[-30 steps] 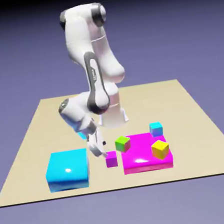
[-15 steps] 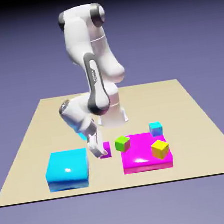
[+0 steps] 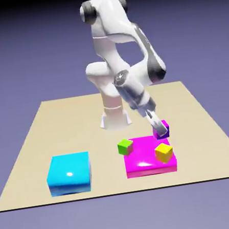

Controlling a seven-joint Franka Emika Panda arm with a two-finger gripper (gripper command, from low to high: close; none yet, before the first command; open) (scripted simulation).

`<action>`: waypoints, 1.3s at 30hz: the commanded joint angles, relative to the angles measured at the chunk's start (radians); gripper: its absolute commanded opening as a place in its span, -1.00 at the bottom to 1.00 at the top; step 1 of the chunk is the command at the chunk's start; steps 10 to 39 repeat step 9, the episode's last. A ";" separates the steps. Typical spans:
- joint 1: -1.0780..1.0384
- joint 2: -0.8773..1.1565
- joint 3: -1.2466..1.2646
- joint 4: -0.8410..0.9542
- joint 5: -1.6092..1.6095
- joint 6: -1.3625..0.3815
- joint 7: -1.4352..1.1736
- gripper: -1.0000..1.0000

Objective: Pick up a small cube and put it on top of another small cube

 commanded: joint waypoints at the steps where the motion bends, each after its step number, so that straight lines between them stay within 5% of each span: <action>1: 0.026 0.036 0.001 -0.002 -0.004 0.039 -0.001 -1.00; 6: 0.086 0.198 0.005 -0.012 -0.013 0.219 -0.009 -1.00; 7: 0.086 0.198 0.005 -0.012 -0.013 0.219 -0.009 1.00; 39: 0.073 0.162 0.004 -0.010 -0.011 0.179 -0.007 1.00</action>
